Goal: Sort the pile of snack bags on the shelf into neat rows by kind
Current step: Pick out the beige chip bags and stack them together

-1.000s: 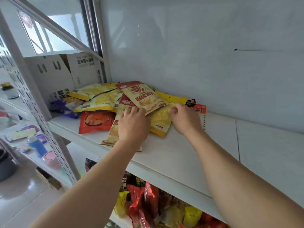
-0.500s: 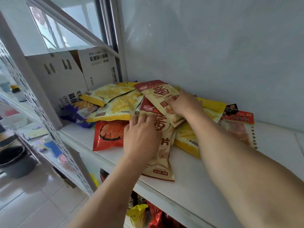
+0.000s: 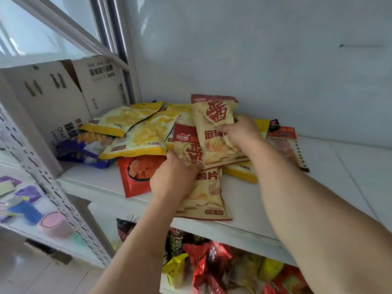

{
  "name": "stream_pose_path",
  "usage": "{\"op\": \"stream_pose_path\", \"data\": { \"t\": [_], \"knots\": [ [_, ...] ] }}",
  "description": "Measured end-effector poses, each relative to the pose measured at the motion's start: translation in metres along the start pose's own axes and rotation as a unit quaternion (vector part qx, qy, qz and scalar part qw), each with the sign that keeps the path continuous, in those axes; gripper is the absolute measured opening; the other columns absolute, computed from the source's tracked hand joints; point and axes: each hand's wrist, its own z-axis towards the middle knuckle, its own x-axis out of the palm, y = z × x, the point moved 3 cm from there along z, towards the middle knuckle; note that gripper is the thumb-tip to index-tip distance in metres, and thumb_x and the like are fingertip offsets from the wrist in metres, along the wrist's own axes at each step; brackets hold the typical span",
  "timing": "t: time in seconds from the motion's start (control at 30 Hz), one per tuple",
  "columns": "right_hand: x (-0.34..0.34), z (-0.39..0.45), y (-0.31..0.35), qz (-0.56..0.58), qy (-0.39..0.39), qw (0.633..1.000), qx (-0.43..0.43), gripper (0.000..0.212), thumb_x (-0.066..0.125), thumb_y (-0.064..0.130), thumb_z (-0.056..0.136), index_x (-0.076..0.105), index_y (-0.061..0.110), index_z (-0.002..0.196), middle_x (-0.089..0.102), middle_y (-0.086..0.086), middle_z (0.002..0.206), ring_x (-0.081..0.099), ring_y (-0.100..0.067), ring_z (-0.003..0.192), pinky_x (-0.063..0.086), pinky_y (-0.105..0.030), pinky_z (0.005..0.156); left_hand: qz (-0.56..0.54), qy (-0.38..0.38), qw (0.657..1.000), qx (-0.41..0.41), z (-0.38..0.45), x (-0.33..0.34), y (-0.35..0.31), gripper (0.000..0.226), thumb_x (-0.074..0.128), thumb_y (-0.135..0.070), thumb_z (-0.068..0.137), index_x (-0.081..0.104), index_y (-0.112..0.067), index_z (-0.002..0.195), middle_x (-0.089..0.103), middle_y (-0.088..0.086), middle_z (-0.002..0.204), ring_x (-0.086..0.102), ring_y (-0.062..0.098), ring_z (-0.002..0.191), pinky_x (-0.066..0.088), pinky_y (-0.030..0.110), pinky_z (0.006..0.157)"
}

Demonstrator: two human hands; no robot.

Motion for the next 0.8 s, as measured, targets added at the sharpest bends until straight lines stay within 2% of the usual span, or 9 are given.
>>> {"op": "stream_pose_path", "data": {
  "t": [0.1, 0.17, 0.27, 0.37, 0.47, 0.57, 0.63, 0.73, 0.8],
  "knots": [
    [-0.022, -0.015, -0.013, 0.049, -0.02, 0.998, 0.021, 0.013, 0.074, 0.027, 0.087, 0.064, 0.023, 0.095, 0.069, 0.003, 0.099, 0.066, -0.018, 0.087, 0.052, -0.029, 0.077, -0.131, 0.022, 0.991, -0.001, 0.005, 0.0, 0.002, 0.073, 0.077, -0.053, 0.079, 0.048, -0.011, 0.131, 0.066, 0.005, 0.113, 0.064, 0.029, 0.101, 0.052, 0.039, 0.081],
    [-0.034, -0.024, -0.024, 0.073, -0.037, 0.996, 0.041, 0.019, 0.076, 0.031, 0.085, 0.064, 0.021, 0.097, 0.069, 0.004, 0.097, 0.065, -0.016, 0.082, 0.051, -0.027, 0.07, -0.239, 0.046, 0.97, -0.008, 0.003, 0.003, 0.002, 0.063, 0.082, -0.043, 0.075, 0.054, -0.012, 0.122, 0.068, 0.0, 0.105, 0.065, 0.023, 0.092, 0.054, 0.038, 0.079],
    [-0.054, -0.038, -0.041, 0.145, -0.069, 0.983, 0.086, 0.033, 0.084, 0.034, 0.075, 0.068, 0.017, 0.099, 0.074, -0.001, 0.097, 0.071, -0.024, 0.084, 0.06, -0.044, 0.079, -0.363, 0.107, 0.925, -0.028, -0.008, 0.013, -0.003, 0.046, 0.085, -0.034, 0.071, 0.065, -0.016, 0.109, 0.077, 0.002, 0.097, 0.076, 0.026, 0.082, 0.062, 0.047, 0.076],
    [-0.081, -0.051, -0.054, 0.213, -0.083, 0.969, 0.097, 0.023, 0.084, 0.025, 0.073, 0.071, 0.017, 0.089, 0.077, -0.006, 0.093, 0.074, -0.03, 0.084, 0.06, -0.053, 0.08, -0.44, 0.174, 0.881, -0.025, -0.026, 0.024, -0.015, 0.028, 0.08, -0.017, 0.082, 0.069, -0.014, 0.108, 0.079, 0.005, 0.092, 0.077, 0.028, 0.078, 0.063, 0.049, 0.073],
    [-0.113, -0.065, -0.067, 0.232, -0.092, 0.963, 0.102, 0.028, 0.084, 0.028, 0.07, 0.074, 0.016, 0.093, 0.078, -0.005, 0.095, 0.074, -0.031, 0.087, 0.059, -0.055, 0.081, -0.489, 0.216, 0.845, -0.013, -0.043, 0.035, -0.033, 0.03, 0.077, -0.008, 0.084, 0.067, -0.012, 0.111, 0.079, 0.01, 0.093, 0.077, 0.033, 0.081, 0.062, 0.054, 0.075],
    [-0.147, -0.08, -0.083, 0.254, -0.102, 0.956, 0.108, 0.022, 0.08, 0.022, 0.079, 0.074, 0.014, 0.1, 0.077, -0.007, 0.096, 0.075, -0.031, 0.086, 0.059, -0.055, 0.08, -0.513, 0.252, 0.82, -0.008, -0.06, 0.052, -0.054, 0.036, 0.073, -0.004, 0.086, 0.06, -0.012, 0.119, 0.078, 0.013, 0.096, 0.077, 0.035, 0.082, 0.062, 0.054, 0.073],
    [-0.171, -0.091, -0.095, 0.262, -0.114, 0.952, 0.11, 0.016, 0.075, 0.018, 0.085, 0.072, 0.015, 0.101, 0.077, -0.006, 0.097, 0.075, -0.029, 0.086, 0.059, -0.054, 0.079, -0.519, 0.271, 0.81, -0.007, -0.074, 0.063, -0.071, 0.043, 0.073, -0.004, 0.087, 0.055, -0.01, 0.125, 0.077, 0.017, 0.1, 0.076, 0.036, 0.081, 0.062, 0.051, 0.068],
    [-0.211, -0.107, -0.117, 0.269, -0.132, 0.948, 0.108, 0.021, 0.071, 0.022, 0.088, 0.067, 0.019, 0.109, 0.076, -0.005, 0.105, 0.074, -0.028, 0.093, 0.057, -0.055, 0.085, -0.518, 0.296, 0.802, -0.006, -0.096, 0.083, -0.096, 0.042, 0.073, -0.005, 0.087, 0.054, -0.008, 0.125, 0.076, 0.018, 0.101, 0.077, 0.034, 0.076, 0.061, 0.043, 0.059],
    [-0.24, -0.119, -0.133, 0.269, -0.144, 0.946, 0.107, 0.021, 0.069, 0.022, 0.09, 0.065, 0.021, 0.11, 0.075, -0.005, 0.107, 0.073, -0.029, 0.095, 0.057, -0.055, 0.086, -0.516, 0.313, 0.797, 0.001, -0.115, 0.098, -0.115, 0.044, 0.074, -0.006, 0.087, 0.054, -0.008, 0.126, 0.076, 0.018, 0.101, 0.077, 0.035, 0.078, 0.061, 0.046, 0.061]
  ]
}}
